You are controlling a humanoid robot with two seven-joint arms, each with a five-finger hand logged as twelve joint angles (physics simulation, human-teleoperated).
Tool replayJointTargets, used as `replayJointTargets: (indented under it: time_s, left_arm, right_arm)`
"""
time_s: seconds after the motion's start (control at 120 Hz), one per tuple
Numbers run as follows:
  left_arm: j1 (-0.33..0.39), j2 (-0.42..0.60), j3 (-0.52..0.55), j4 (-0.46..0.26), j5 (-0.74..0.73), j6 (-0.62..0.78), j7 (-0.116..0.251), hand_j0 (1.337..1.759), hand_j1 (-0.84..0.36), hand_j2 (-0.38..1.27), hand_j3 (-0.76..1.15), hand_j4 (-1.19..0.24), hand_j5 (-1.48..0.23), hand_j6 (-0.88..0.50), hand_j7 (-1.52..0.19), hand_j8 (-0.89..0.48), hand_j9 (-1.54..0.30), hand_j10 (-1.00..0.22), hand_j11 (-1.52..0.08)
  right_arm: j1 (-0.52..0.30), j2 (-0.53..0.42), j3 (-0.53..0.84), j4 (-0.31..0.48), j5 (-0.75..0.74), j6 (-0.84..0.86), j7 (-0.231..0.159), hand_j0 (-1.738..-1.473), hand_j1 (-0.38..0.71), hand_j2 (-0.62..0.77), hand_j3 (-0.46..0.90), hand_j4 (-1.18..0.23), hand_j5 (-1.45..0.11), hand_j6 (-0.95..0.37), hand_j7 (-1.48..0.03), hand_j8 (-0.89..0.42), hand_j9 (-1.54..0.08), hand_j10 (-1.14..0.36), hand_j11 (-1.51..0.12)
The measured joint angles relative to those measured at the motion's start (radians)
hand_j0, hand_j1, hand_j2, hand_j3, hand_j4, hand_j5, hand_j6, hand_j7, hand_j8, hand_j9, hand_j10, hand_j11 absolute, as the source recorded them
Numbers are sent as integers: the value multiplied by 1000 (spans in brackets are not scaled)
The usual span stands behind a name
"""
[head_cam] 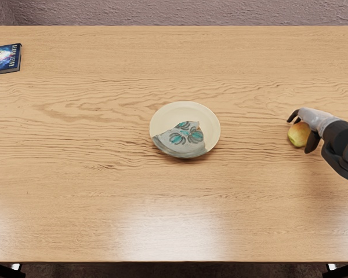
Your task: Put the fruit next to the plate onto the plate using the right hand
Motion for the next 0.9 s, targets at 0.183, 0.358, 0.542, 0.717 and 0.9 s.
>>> replayJointTargets:
  time_s: [0.183,0.358,0.542,0.717,0.9]
  left_arm:
    - [0,0,0,0,0,0,0,1658,339,2,0,-9,-11,-9,-11,-9,-11,-9,-11]
    - [1,0,0,0,0,0,0,1658,339,2,0,-9,-11,-9,-11,-9,-11,-9,-11]
    - [1,0,0,0,0,0,-1,1658,339,2,0,-9,-11,-9,-11,-9,-11,-9,-11]
    - [0,0,0,0,0,0,0,1658,339,2,0,-9,-11,-9,-11,-9,-11,-9,-11]
    - [0,0,0,0,0,0,0,1658,339,2,0,-9,-11,-9,-11,-9,-11,-9,-11]
  right_arm:
    - [-2,0,0,-1,1,-3,0,-1658,127,-75,0,-405,-520,-398,-519,-404,-520,-405,-519]
    - [-5,0,0,-1,0,-2,0,-1655,167,-26,-1,-487,-618,-374,-621,-373,-624,-483,-624]
    - [-11,0,1,-1,-1,-3,0,-1649,187,16,-1,-536,-760,-343,-767,-315,-777,-594,-777]
    - [-14,0,2,-3,-1,-2,0,-1648,183,190,-1,-618,-882,-420,-897,-362,-910,-668,-910]
    - [-14,0,3,-11,5,1,0,-1647,204,203,0,-548,-1009,-357,-988,-304,-1022,-607,-1023]
